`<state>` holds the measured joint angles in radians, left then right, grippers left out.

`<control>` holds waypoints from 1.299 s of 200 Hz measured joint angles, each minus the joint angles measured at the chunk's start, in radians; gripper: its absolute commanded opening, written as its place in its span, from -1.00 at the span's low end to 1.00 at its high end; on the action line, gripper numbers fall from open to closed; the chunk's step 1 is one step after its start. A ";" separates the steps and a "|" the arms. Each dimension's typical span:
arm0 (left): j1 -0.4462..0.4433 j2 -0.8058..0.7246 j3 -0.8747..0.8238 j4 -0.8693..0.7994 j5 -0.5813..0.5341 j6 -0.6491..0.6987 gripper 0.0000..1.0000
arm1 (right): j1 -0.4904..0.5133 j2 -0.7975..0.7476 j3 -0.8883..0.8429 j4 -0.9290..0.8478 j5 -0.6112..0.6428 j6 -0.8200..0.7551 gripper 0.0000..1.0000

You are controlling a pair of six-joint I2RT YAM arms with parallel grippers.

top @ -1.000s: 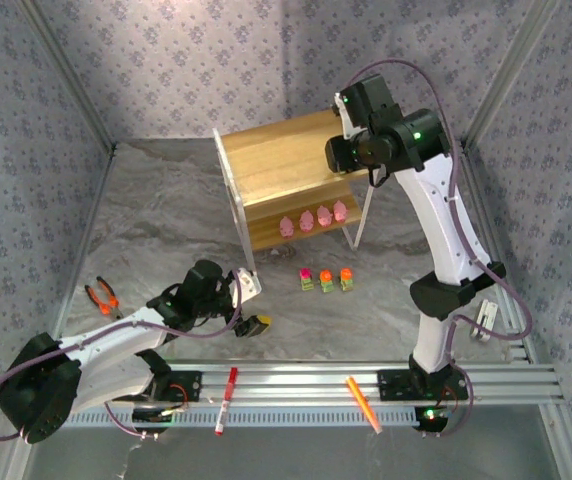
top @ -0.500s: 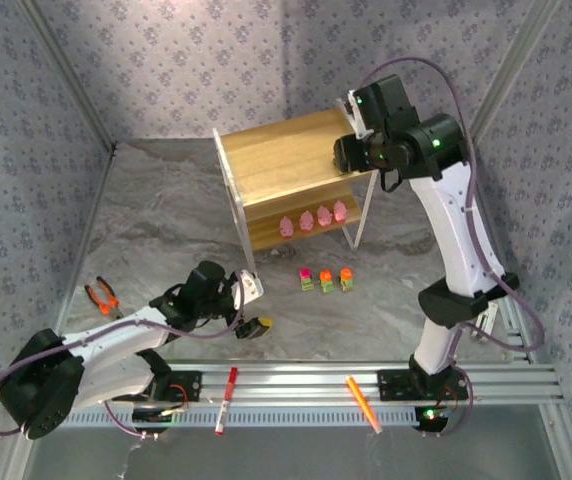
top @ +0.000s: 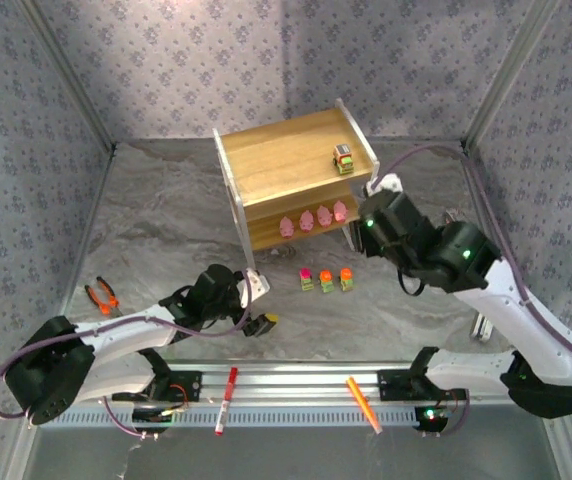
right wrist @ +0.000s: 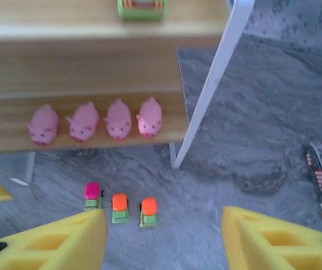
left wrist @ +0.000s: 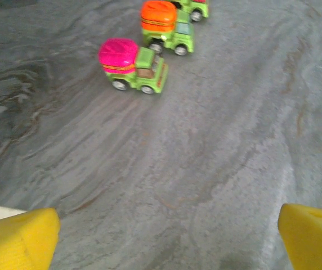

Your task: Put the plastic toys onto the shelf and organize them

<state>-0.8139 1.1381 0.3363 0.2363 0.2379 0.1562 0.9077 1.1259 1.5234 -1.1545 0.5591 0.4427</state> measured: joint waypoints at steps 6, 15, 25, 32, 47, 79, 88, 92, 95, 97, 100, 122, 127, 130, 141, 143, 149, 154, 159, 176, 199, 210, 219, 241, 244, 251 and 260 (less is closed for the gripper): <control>0.000 0.001 0.000 0.010 -0.017 -0.014 0.99 | 0.018 -0.011 -0.052 0.011 0.013 0.024 0.15; -0.001 0.002 0.000 0.024 -0.047 -0.034 0.99 | 0.043 -0.023 -0.121 0.028 0.032 0.057 0.16; -0.003 0.003 0.000 0.039 -0.074 -0.053 0.99 | 0.066 -0.030 -0.187 0.043 0.049 0.095 0.15; -0.006 0.003 -0.001 0.051 -0.092 -0.064 0.99 | 0.082 -0.035 -0.232 0.056 0.060 0.123 0.15; -0.010 0.003 -0.009 0.074 -0.113 -0.078 0.99 | 0.114 -0.047 -0.328 0.091 0.084 0.183 0.15; -0.029 -0.005 -0.043 0.106 -0.160 -0.079 0.99 | 0.148 -0.053 -0.488 0.147 0.108 0.291 0.16; -0.033 -0.013 -0.050 0.108 -0.172 -0.078 0.99 | 0.149 -0.053 -0.526 0.167 0.107 0.312 0.16; -0.034 -0.017 -0.051 0.108 -0.177 -0.078 0.99 | 0.149 -0.053 -0.541 0.177 0.106 0.319 0.16; -0.034 -0.019 -0.051 0.108 -0.180 -0.077 0.99 | 0.149 -0.053 -0.552 0.184 0.105 0.324 0.16; -0.034 -0.020 -0.051 0.108 -0.180 -0.076 0.99 | 0.149 -0.053 -0.559 0.190 0.104 0.327 0.16; -0.034 -0.023 -0.051 0.108 -0.183 -0.076 0.99 | 0.149 -0.052 -0.568 0.195 0.100 0.330 0.16; -0.034 -0.036 -0.051 0.107 -0.200 -0.074 0.99 | 0.135 -0.035 -0.616 0.248 0.070 0.348 0.15; -0.034 -0.039 -0.051 0.105 -0.202 -0.072 0.99 | 0.130 -0.027 -0.624 0.259 0.063 0.352 0.14; -0.034 -0.041 -0.051 0.105 -0.203 -0.072 0.99 | 0.126 -0.023 -0.629 0.268 0.058 0.354 0.14; -0.034 -0.047 -0.051 0.104 -0.203 -0.070 0.99 | 0.113 -0.009 -0.647 0.298 0.043 0.355 0.12; -0.034 -0.048 -0.051 0.104 -0.202 -0.070 0.99 | 0.110 -0.007 -0.651 0.305 0.039 0.355 0.11; -0.034 -0.051 -0.051 0.104 -0.202 -0.068 0.99 | 0.102 -0.002 -0.663 0.324 0.028 0.355 0.10; -0.034 -0.053 -0.051 0.104 -0.201 -0.066 0.99 | 0.095 0.001 -0.677 0.343 0.019 0.354 0.09; -0.034 -0.055 -0.051 0.105 -0.199 -0.063 0.99 | 0.087 0.002 -0.690 0.362 0.009 0.354 0.09; -0.034 -0.058 -0.053 0.106 -0.183 -0.052 0.99 | 0.054 0.003 -0.738 0.423 -0.029 0.341 0.07; -0.034 -0.063 -0.071 0.108 -0.160 -0.037 0.99 | 0.008 0.003 -0.787 0.484 -0.076 0.319 0.05; -0.034 -0.064 -0.081 0.108 -0.145 -0.026 0.99 | -0.013 0.002 -0.801 0.506 -0.093 0.308 0.04; -0.034 -0.064 -0.085 0.108 -0.133 -0.020 0.99 | -0.027 0.003 -0.811 0.529 -0.107 0.300 0.02; -0.034 -0.064 -0.087 0.113 -0.108 -0.004 0.99 | -0.055 0.003 -0.837 0.588 -0.135 0.272 -0.02; -0.034 -0.064 -0.087 0.113 -0.104 -0.003 0.99 | -0.060 0.003 -0.841 0.596 -0.140 0.267 -0.03; -0.034 -0.064 -0.088 0.113 -0.095 0.003 0.99 | -0.070 0.005 -0.849 0.613 -0.151 0.256 -0.04; -0.034 -0.064 -0.089 0.113 -0.084 0.008 0.99 | -0.082 0.011 -0.855 0.631 -0.164 0.245 -0.04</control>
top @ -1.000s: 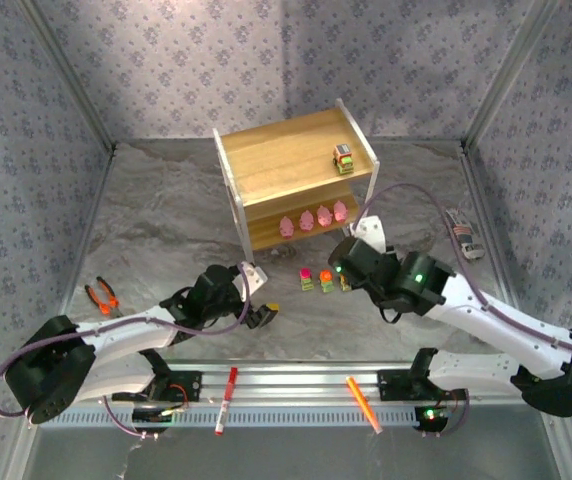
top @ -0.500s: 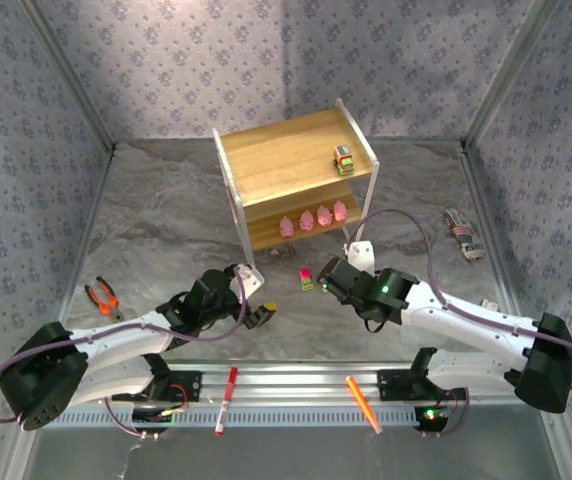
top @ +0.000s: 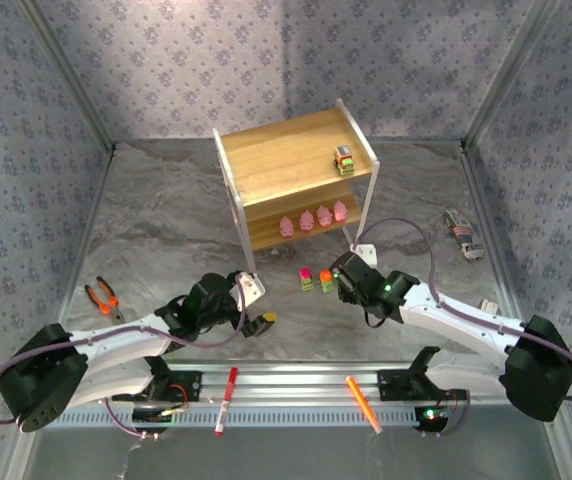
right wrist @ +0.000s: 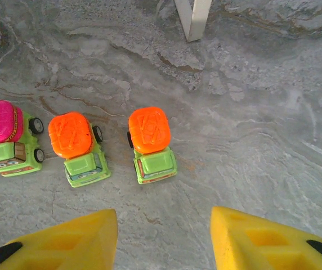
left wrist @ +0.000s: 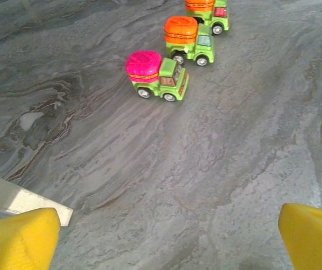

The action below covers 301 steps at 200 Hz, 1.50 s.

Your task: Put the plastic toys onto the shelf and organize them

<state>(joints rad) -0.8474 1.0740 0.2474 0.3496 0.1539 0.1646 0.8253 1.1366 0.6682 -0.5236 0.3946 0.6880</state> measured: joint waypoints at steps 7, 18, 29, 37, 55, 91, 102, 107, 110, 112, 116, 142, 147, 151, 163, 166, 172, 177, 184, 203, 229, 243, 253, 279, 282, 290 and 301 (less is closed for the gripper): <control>0.000 0.000 -0.001 0.000 0.009 0.004 0.99 | -0.011 0.009 -0.001 0.015 -0.010 -0.009 -0.04; 0.000 0.000 -0.002 0.000 0.020 0.011 0.99 | -0.028 0.026 -0.001 0.040 -0.024 -0.019 -0.05; 0.000 0.000 -0.004 0.003 0.027 0.016 0.99 | -0.041 0.043 -0.001 0.060 -0.038 -0.035 -0.05; 0.000 0.000 -0.005 0.003 0.031 0.019 0.99 | -0.051 0.056 -0.001 0.073 -0.047 -0.048 -0.05; 0.000 0.000 -0.006 0.006 0.035 0.023 0.99 | -0.074 0.075 -0.002 0.095 -0.065 -0.071 -0.05; 0.000 0.000 -0.007 0.011 0.037 0.029 0.99 | -0.124 0.090 -0.010 0.129 -0.090 -0.111 -0.05; 0.000 0.000 -0.007 0.012 0.037 0.029 0.99 | -0.134 0.093 -0.011 0.133 -0.098 -0.121 -0.05; 0.000 0.000 -0.007 0.012 0.037 0.029 0.99 | -0.138 0.097 -0.011 0.137 -0.103 -0.128 -0.05; 0.000 0.000 -0.007 0.012 0.037 0.029 0.99 | -0.139 0.099 -0.011 0.139 -0.105 -0.129 -0.05; 0.000 0.000 -0.007 0.012 0.037 0.029 0.99 | -0.139 0.101 -0.011 0.140 -0.106 -0.132 -0.05; 0.000 0.000 -0.007 0.012 0.037 0.029 0.99 | -0.139 0.106 -0.011 0.144 -0.108 -0.134 -0.05; 0.000 0.001 -0.007 0.014 0.036 0.031 0.99 | -0.138 0.130 -0.011 0.162 -0.130 -0.148 -0.04; 0.000 0.001 -0.007 0.014 0.036 0.033 0.99 | -0.138 0.133 -0.011 0.165 -0.131 -0.151 -0.04; 0.000 0.001 -0.007 0.014 0.034 0.034 0.99 | -0.138 0.135 -0.011 0.167 -0.132 -0.153 -0.04; 0.000 0.001 -0.007 0.014 0.033 0.037 0.99 | -0.138 0.140 -0.011 0.174 -0.136 -0.156 -0.04; 0.000 0.001 -0.007 0.014 0.033 0.037 0.99 | -0.138 0.141 -0.011 0.175 -0.138 -0.158 -0.04; 0.000 0.001 -0.007 0.014 0.033 0.037 0.99 | -0.138 0.143 -0.011 0.177 -0.140 -0.159 -0.04; 0.000 0.001 -0.007 0.014 0.033 0.037 0.99 | -0.138 0.145 -0.011 0.179 -0.141 -0.159 -0.04; 0.000 0.001 -0.007 0.014 0.032 0.038 0.99 | -0.139 0.148 -0.011 0.181 -0.142 -0.159 -0.04; 0.000 0.001 -0.007 0.014 0.033 0.042 0.99 | -0.141 0.162 -0.011 0.188 -0.147 -0.162 -0.04; 0.000 0.002 -0.007 0.014 0.030 0.045 0.99 | -0.146 0.189 -0.012 0.197 -0.150 -0.164 -0.03; 0.000 0.002 -0.007 0.014 0.025 0.047 0.99 | -0.149 0.206 -0.012 0.200 -0.150 -0.166 -0.03; 0.000 0.002 -0.007 0.014 0.021 0.049 0.99 | -0.151 0.215 -0.012 0.200 -0.153 -0.166 -0.03; 0.000 0.002 -0.007 0.014 0.015 0.053 0.99 | -0.153 0.219 -0.012 0.203 -0.159 -0.166 -0.04; 0.000 0.002 -0.007 0.014 0.014 0.053 0.99 | -0.153 0.219 -0.012 0.203 -0.159 -0.166 -0.05; 0.000 0.002 -0.007 0.014 0.014 0.053 0.99 | -0.154 0.219 -0.012 0.206 -0.161 -0.166 -0.05; 0.000 0.004 -0.007 0.014 0.014 0.053 0.99 | -0.154 0.219 -0.012 0.208 -0.164 -0.167 -0.06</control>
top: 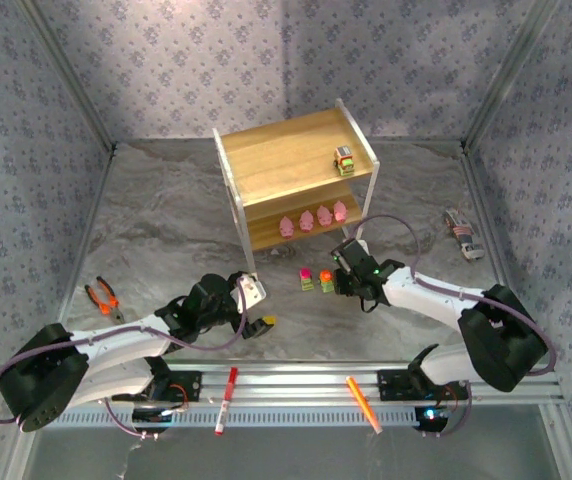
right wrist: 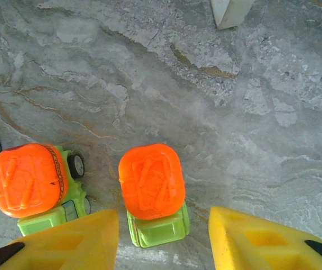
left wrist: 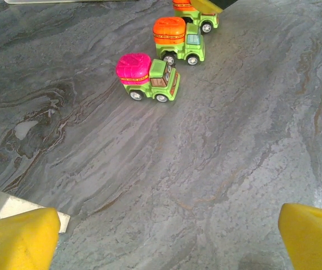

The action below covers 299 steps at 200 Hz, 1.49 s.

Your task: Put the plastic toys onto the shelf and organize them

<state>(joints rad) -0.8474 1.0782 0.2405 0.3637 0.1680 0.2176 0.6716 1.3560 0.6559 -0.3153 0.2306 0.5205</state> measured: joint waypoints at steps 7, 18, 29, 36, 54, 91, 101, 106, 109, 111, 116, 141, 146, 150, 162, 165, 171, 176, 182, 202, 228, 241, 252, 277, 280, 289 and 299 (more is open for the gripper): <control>0.000 0.002 0.000 0.000 0.000 0.000 0.99 | 0.000 0.000 0.000 0.002 -0.002 -0.003 -0.06; 0.000 0.005 0.000 0.000 0.000 0.001 0.99 | 0.000 0.000 0.000 0.005 -0.007 -0.006 -0.06; 0.000 0.005 0.000 0.000 0.000 0.003 0.99 | 0.000 0.004 0.000 0.010 -0.011 -0.010 -0.05; 0.000 0.005 0.000 0.000 0.000 0.002 0.99 | 0.000 0.008 0.000 0.011 -0.011 -0.013 -0.05; 0.000 0.005 0.000 0.000 0.000 0.003 0.99 | -0.002 0.025 0.000 0.013 -0.012 -0.014 -0.04; 0.000 0.005 0.000 0.000 0.000 0.003 0.99 | -0.010 0.047 0.000 0.020 -0.011 -0.018 -0.02; 0.000 0.005 0.000 0.000 0.000 0.003 0.99 | -0.011 0.051 0.000 0.021 -0.012 -0.018 -0.02; 0.000 0.005 0.000 0.000 0.000 0.003 0.99 | -0.012 0.053 0.000 0.022 -0.012 -0.018 -0.02; 0.000 0.005 0.000 0.000 0.000 0.003 0.99 | -0.013 0.054 0.000 0.023 -0.012 -0.020 -0.02; 0.000 0.005 0.000 0.000 0.000 0.003 0.99 | -0.013 0.055 0.000 0.023 -0.013 -0.021 -0.02; 0.000 0.005 0.000 0.000 0.000 0.003 0.99 | -0.013 0.057 0.000 0.025 -0.014 -0.021 -0.02; 0.000 0.005 0.000 0.000 0.000 0.003 0.99 | -0.013 0.072 0.000 0.036 -0.021 -0.024 -0.02; 0.000 0.005 0.000 0.000 0.000 0.003 0.99 | -0.013 0.074 0.000 0.037 -0.023 -0.024 -0.02; 0.000 0.005 0.000 0.000 0.000 0.003 0.99 | -0.013 0.075 0.000 0.037 -0.023 -0.024 -0.02; 0.000 0.005 0.000 0.000 0.000 0.003 0.99 | -0.013 0.079 0.000 0.039 -0.027 -0.025 -0.05; 0.000 0.005 0.000 0.000 0.000 0.003 0.99 | -0.013 0.080 0.000 0.040 -0.027 -0.026 -0.06; 0.000 0.005 0.000 0.000 -0.001 0.003 0.99 | -0.013 0.082 0.000 0.042 -0.030 -0.029 -0.07; 0.000 0.005 0.000 0.000 -0.001 0.003 0.99 | -0.013 0.083 0.000 0.043 -0.030 -0.030 -0.08; 0.000 0.005 0.000 0.000 -0.001 0.003 0.99 | -0.013 0.085 0.000 0.045 -0.031 -0.032 -0.09; 0.000 0.005 0.000 0.000 -0.004 0.003 0.99 | -0.013 0.092 0.000 0.046 -0.031 -0.036 -0.13; 0.000 0.005 0.000 0.000 -0.004 0.003 0.99 | -0.013 0.099 0.001 0.047 -0.034 -0.040 -0.17; 0.000 0.005 0.000 0.000 -0.004 0.003 0.99 | -0.013 0.099 0.001 0.047 -0.034 -0.040 -0.20; 0.000 0.005 0.000 0.000 -0.004 0.003 0.99 | -0.013 0.099 0.001 0.047 -0.034 -0.040 -0.23; 0.000 0.005 0.000 0.000 -0.004 0.003 0.99 | -0.013 0.099 0.002 0.047 -0.028 -0.040 -0.31; 0.000 0.005 0.000 0.000 -0.004 0.003 0.99 | -0.013 0.099 0.002 0.047 -0.028 -0.041 -0.32; 0.000 0.005 0.000 0.000 -0.004 0.003 0.99 | -0.013 0.099 0.002 0.046 -0.026 -0.041 -0.33; 0.000 0.005 0.000 0.000 -0.004 0.003 0.99 | -0.012 0.099 0.003 0.045 -0.025 -0.041 -0.35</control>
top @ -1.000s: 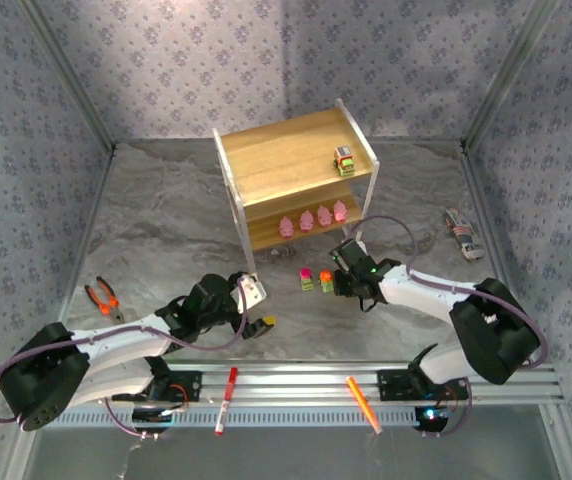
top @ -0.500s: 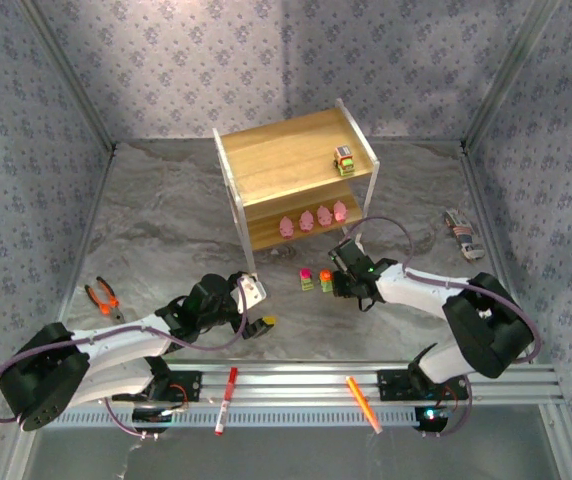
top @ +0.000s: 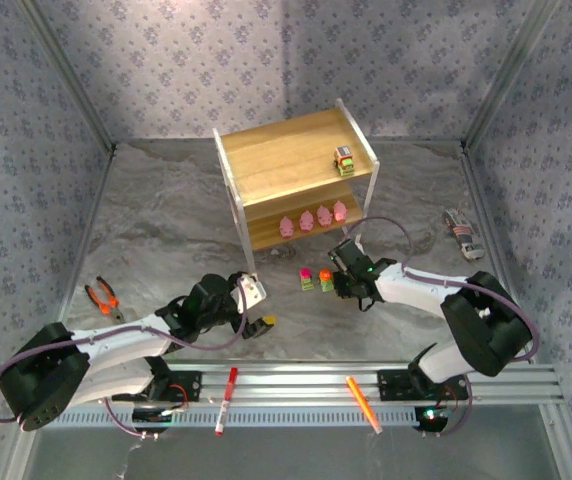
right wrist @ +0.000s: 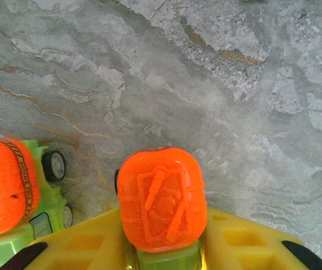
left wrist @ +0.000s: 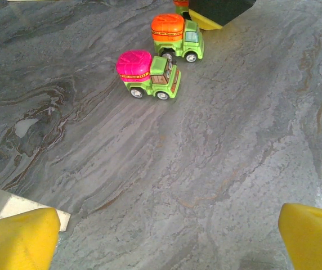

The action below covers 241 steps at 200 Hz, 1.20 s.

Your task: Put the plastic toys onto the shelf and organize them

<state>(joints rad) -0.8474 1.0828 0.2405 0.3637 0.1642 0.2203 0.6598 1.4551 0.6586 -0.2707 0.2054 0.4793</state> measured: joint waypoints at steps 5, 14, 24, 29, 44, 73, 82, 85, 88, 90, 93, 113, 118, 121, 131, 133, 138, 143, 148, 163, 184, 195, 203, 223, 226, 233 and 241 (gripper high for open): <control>0.000 0.000 0.000 0.000 0.000 0.000 0.99 | 0.002 0.000 0.001 -0.002 0.000 0.000 -0.35; 0.000 0.000 0.000 0.000 0.000 0.000 0.99 | 0.005 0.000 0.002 -0.002 0.005 0.000 -0.36; 0.000 0.000 0.000 0.000 0.000 0.000 0.99 | 0.011 -0.001 0.004 -0.006 0.008 0.000 -0.36; 0.000 0.000 0.000 0.000 0.000 0.000 0.99 | 0.015 -0.003 0.006 -0.012 0.009 0.000 -0.36; 0.000 0.000 0.000 0.000 0.000 0.000 0.99 | 0.027 -0.021 0.010 -0.030 0.022 0.002 -0.36; 0.000 0.000 0.000 0.000 0.000 0.000 0.99 | 0.053 -0.109 0.020 -0.084 0.051 0.006 -0.36; 0.000 0.000 0.000 0.000 0.000 0.000 0.99 | 0.063 -0.138 0.024 -0.103 0.061 0.010 -0.36; 0.000 0.000 0.000 0.000 0.000 0.000 0.99 | 0.067 -0.149 0.027 -0.111 0.066 0.011 -0.36; 0.000 0.000 0.000 0.000 0.000 0.000 0.99 | 0.070 -0.159 0.029 -0.119 0.068 0.012 -0.36; 0.000 0.000 0.000 0.000 0.000 0.000 0.99 | 0.072 -0.163 0.031 -0.124 0.071 0.013 -0.36; 0.000 0.000 0.000 0.000 0.000 0.000 0.99 | 0.076 -0.173 0.034 -0.133 0.073 0.014 -0.36; 0.000 0.000 0.000 0.000 0.000 0.001 0.99 | 0.109 -0.225 0.062 -0.199 0.100 0.028 -0.36; 0.000 0.000 0.000 0.000 0.000 0.001 0.99 | 0.120 -0.237 0.073 -0.220 0.108 0.031 -0.36; 0.000 0.000 0.000 0.000 0.000 0.001 0.99 | 0.126 -0.244 0.080 -0.233 0.111 0.034 -0.36; 0.000 0.000 0.000 0.000 0.000 0.001 0.99 | 0.148 -0.266 0.109 -0.279 0.125 0.042 -0.36; 0.000 0.000 0.000 0.000 0.000 0.001 0.99 | 0.153 -0.271 0.117 -0.289 0.127 0.045 -0.37; 0.000 0.001 0.000 0.001 0.000 0.001 0.99 | 0.163 -0.280 0.133 -0.309 0.133 0.050 -0.37; 0.000 0.002 0.000 0.001 0.000 0.000 0.99 | 0.174 -0.291 0.151 -0.331 0.141 0.055 -0.37; 0.000 0.004 0.000 0.002 0.000 0.000 0.99 | 0.183 -0.301 0.167 -0.349 0.147 0.059 -0.37; 0.000 0.010 0.000 0.004 0.000 0.000 0.99 | 0.214 -0.330 0.221 -0.407 0.169 0.073 -0.37; 0.000 0.013 0.000 0.005 0.000 0.000 0.99 | 0.264 -0.359 0.303 -0.487 0.205 0.090 -0.37; 0.000 0.013 0.000 0.006 0.000 0.000 0.99 | 0.292 -0.363 0.352 -0.527 0.222 0.098 -0.37; 0.000 0.013 0.000 0.006 0.000 0.000 0.99 | 0.312 -0.364 0.387 -0.552 0.234 0.101 -0.37; 0.000 0.013 0.000 0.007 0.000 0.000 0.99 | 0.355 -0.362 0.486 -0.618 0.264 0.109 -0.37; 0.000 0.013 0.000 0.007 0.000 0.000 0.99 | 0.359 -0.360 0.502 -0.628 0.268 0.109 -0.37; 0.000 0.014 0.000 0.007 0.000 0.000 0.99 | 0.371 -0.356 0.542 -0.648 0.279 0.111 -0.37; 0.000 0.015 0.000 0.007 0.000 0.000 0.99 | 0.382 -0.349 0.589 -0.668 0.291 0.112 -0.36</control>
<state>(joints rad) -0.8474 1.0981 0.2405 0.3710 0.1642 0.2207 1.0416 1.1065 1.2472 -0.9386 0.4965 0.5911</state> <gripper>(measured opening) 0.995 0.318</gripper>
